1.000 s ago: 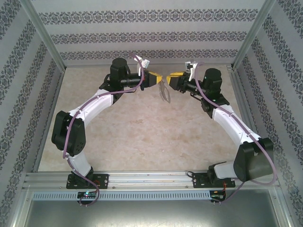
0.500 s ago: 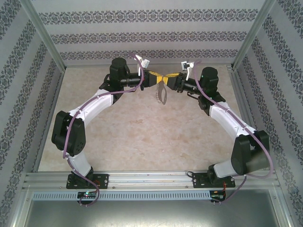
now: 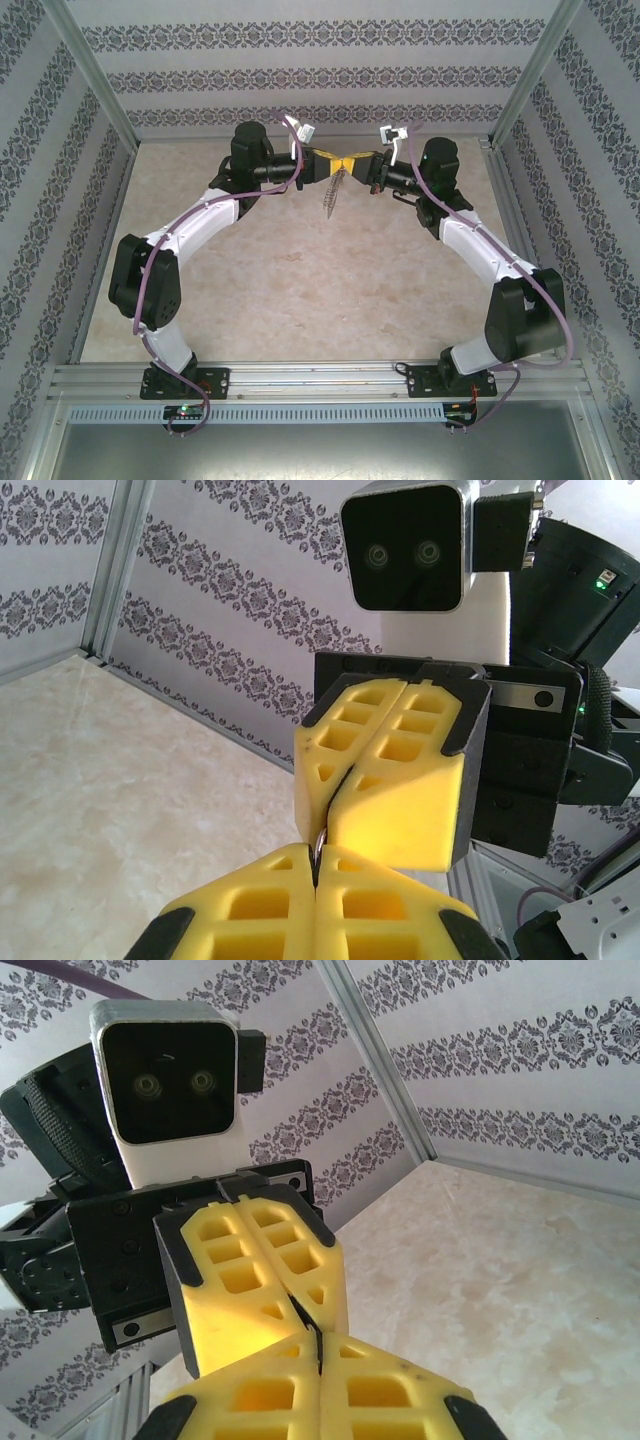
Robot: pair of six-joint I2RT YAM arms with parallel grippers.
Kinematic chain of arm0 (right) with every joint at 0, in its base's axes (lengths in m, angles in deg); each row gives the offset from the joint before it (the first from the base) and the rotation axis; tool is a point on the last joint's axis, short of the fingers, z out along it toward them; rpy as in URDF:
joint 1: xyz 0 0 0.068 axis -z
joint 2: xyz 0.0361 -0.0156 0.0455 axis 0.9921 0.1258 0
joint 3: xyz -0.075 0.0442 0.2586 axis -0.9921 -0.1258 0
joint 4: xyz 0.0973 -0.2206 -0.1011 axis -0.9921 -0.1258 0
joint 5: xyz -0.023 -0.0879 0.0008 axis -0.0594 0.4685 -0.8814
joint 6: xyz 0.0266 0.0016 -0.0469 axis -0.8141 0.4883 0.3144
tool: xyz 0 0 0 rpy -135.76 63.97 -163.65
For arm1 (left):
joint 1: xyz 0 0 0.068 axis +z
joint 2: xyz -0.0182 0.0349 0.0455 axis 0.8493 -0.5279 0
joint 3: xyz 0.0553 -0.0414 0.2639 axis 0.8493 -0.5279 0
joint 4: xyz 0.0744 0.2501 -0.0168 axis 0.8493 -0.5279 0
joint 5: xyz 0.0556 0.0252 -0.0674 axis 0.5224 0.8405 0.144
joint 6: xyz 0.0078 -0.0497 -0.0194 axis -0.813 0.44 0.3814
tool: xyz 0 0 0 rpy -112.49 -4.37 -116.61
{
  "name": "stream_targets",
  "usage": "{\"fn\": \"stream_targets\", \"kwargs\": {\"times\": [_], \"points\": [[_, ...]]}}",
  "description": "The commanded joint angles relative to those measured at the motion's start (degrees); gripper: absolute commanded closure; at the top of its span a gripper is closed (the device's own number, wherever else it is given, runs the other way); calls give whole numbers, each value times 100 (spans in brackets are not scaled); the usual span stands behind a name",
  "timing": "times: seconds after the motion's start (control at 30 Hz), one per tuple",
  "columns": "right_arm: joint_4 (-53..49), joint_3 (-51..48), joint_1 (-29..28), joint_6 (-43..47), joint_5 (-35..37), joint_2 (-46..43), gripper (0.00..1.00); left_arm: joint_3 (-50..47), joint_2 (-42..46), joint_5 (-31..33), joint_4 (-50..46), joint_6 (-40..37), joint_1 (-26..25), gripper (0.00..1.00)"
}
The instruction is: Put the keys on the keyring
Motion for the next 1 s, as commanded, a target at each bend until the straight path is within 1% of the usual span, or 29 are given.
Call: {"fn": "stream_targets", "kwargs": {"times": [0.0,0.03,0.07,0.1,0.17,0.23,0.3,0.33,0.57,0.7,0.8,0.97], "points": [[221,272,-5,-45,-67,104,100,137,28,-292,331,46,-60,100],[182,307,7,-17,-91,107,100,149,40,-276,278,6,-60,100],[130,332,22,35,-104,108,100,184,38,-259,181,-57,-60,97],[-16,381,39,139,-119,97,100,229,54,-241,24,-160,-47,91],[-359,485,63,388,-131,53,100,346,65,-247,-315,-339,-5,83],[-1000,677,69,882,-87,-7,100,436,80,-281,-539,-431,86,76],[-1758,891,61,1450,20,-66,100,443,104,-357,-564,-423,181,70],[-2074,992,46,1711,80,-79,100,458,110,-389,-613,-440,227,68],[-4104,1746,-31,3209,638,-93,100,706,108,-548,-1344,-916,430,63],[-4672,2028,-67,3628,686,-93,100,773,56,-764,-1408,-925,520,63],[-5101,2286,-135,3909,713,-29,100,923,-6,-915,-1696,-1094,527,63],[-5479,2556,-221,4121,640,110,100,1009,-111,-1228,-1825,-1171,505,63]]}}
